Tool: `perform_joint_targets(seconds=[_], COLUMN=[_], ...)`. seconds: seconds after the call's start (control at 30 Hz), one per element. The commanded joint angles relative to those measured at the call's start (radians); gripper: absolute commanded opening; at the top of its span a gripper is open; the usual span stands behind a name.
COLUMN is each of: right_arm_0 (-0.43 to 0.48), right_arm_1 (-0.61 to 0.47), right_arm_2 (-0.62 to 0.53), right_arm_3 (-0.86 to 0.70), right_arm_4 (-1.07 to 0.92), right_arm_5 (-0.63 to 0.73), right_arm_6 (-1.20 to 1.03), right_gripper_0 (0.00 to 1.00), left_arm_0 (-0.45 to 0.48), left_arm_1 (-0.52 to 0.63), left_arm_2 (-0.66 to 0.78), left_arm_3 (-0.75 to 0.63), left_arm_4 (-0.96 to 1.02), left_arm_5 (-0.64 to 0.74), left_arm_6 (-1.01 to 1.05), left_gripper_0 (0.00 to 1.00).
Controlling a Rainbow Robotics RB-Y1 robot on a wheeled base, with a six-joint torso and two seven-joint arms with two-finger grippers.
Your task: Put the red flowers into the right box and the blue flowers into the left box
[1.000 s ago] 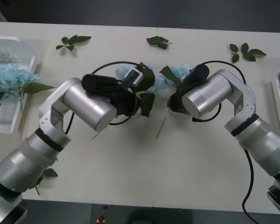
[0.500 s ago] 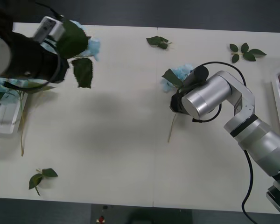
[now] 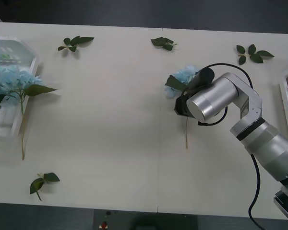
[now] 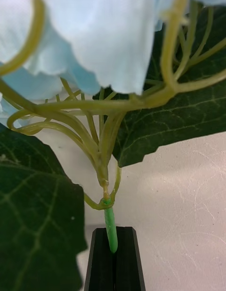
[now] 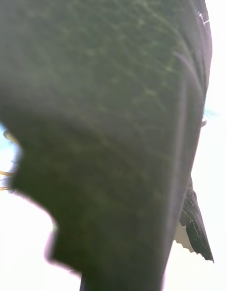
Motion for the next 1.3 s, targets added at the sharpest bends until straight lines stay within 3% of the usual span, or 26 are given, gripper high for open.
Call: perform_joint_targets(seconds=[0.03,0.27,0.47,0.6,0.73,0.9,1.3], right_arm_0=[-0.021,-0.021,-0.020,-0.020,-0.021,-0.020,-0.021], right_arm_1=[-0.033,-0.090,-0.093,-0.093,-0.093,-0.093,-0.093], right_arm_2=[-0.005,-0.085,-0.228,-0.318,-0.400,-0.489,-0.711], right_arm_3=[-0.088,-0.185,-0.248,-0.280,-0.298,-0.304,-0.306], right_arm_4=[-0.018,-0.127,-0.221,-0.281,-0.337,-0.429,-0.776], right_arm_5=[0.006,0.081,0.178,0.224,0.253,0.253,0.287], right_arm_6=[-0.015,0.137,0.307,0.421,0.533,0.672,0.964], right_gripper_0=[0.00,0.00,0.00,0.00,0.00,0.00,0.00], left_arm_0=[0.009,0.029,0.090,0.098,0.110,0.115,0.144], left_arm_1=[0.049,0.066,0.075,0.081,0.102,0.139,0.139], left_arm_2=[-0.008,-0.034,-0.056,-0.054,-0.039,-0.003,-0.010], left_arm_3=[0.092,0.250,0.277,0.277,0.274,0.273,0.153], left_arm_4=[0.008,0.016,0.037,0.042,0.082,0.261,0.633], left_arm_5=[-0.071,-0.169,-0.290,-0.300,-0.300,-0.260,-0.254], left_arm_6=[-0.089,-0.177,-0.189,-0.197,-0.208,-0.220,-0.160], left_gripper_0=[0.00,0.01,0.33,0.68,0.89,1.00,1.00])
